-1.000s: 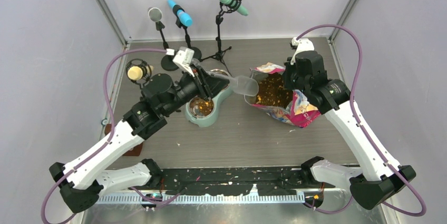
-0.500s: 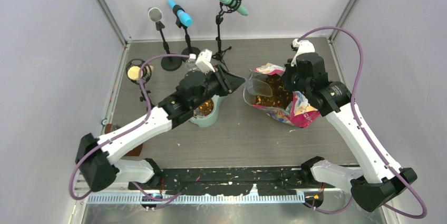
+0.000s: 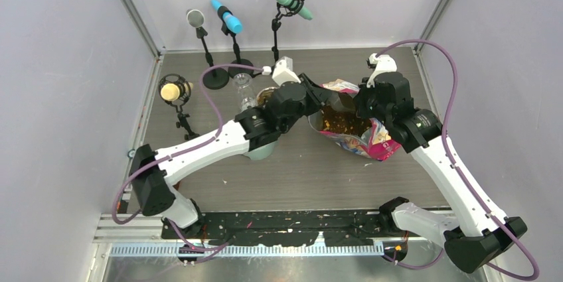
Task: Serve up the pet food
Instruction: Collect the pet food from the pet food bag.
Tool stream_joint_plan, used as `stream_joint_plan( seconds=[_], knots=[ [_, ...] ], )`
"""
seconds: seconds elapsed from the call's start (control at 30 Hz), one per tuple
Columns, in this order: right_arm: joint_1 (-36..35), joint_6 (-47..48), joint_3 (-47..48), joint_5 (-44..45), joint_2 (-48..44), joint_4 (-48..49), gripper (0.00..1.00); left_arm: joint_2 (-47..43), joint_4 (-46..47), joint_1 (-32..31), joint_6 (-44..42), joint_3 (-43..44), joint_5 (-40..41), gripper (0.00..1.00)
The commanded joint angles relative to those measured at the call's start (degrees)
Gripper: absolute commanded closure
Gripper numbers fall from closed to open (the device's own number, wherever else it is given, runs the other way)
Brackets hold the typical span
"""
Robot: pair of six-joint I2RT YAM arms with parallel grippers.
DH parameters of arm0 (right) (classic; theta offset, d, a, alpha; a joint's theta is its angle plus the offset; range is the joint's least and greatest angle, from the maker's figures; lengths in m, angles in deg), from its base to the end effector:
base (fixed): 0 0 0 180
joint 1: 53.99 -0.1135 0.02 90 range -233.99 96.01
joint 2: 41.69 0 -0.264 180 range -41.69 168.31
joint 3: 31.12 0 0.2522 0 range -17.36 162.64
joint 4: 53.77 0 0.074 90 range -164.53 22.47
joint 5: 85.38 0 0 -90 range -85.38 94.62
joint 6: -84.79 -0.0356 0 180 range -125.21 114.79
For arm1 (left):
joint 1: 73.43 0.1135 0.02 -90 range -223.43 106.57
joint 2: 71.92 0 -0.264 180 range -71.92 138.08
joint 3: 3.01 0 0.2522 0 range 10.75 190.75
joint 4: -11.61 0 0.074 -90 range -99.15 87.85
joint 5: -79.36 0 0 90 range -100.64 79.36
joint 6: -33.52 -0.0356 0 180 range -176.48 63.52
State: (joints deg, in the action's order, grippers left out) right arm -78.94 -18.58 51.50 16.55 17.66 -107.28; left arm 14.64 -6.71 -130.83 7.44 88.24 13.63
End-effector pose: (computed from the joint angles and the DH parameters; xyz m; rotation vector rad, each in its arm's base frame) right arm 0.1945 0.0824 0.3854 -0.0859 2.0897 0.1876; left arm 0.2057 -0.2945 0.3726 -0.4308 1.8870 -1.1074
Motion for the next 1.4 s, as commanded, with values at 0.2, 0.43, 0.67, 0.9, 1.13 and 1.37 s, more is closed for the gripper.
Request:
stream_joint_plan(
  seconds=[0.2, 0.43, 0.67, 0.9, 1.13, 1.37],
  knots=[
    [0.0, 0.6, -0.3, 1.6, -2.3, 1.7, 0.95, 8.4, -4.0, -3.5, -7.5, 7.0, 10.0, 1.00],
    [0.0, 0.4, -0.6, 1.6, -2.1, 1.7, 0.95, 12.1, 0.9, -5.9, -14.8, 6.7, 14.2, 1.00],
    [0.0, 0.3, -0.4, 1.9, -2.7, 1.0, 0.95, 16.1, 5.4, -6.0, -14.8, 7.1, 9.4, 1.00],
    [0.0, 0.5, 0.2, 2.7, -3.8, 0.1, 0.95, 13.4, 14.7, -4.2, -7.0, 1.4, 0.3, 1.00],
    [0.0, 0.9, 0.6, 3.8, -4.5, -0.7, 0.95, 6.7, 20.2, -3.4, -4.4, -4.8, -1.0, 1.00],
    [0.0, 1.1, 0.7, 4.5, -4.7, -0.9, 0.95, -0.3, 21.4, -3.2, -3.9, -9.6, 0.9, 1.00]
  ],
)
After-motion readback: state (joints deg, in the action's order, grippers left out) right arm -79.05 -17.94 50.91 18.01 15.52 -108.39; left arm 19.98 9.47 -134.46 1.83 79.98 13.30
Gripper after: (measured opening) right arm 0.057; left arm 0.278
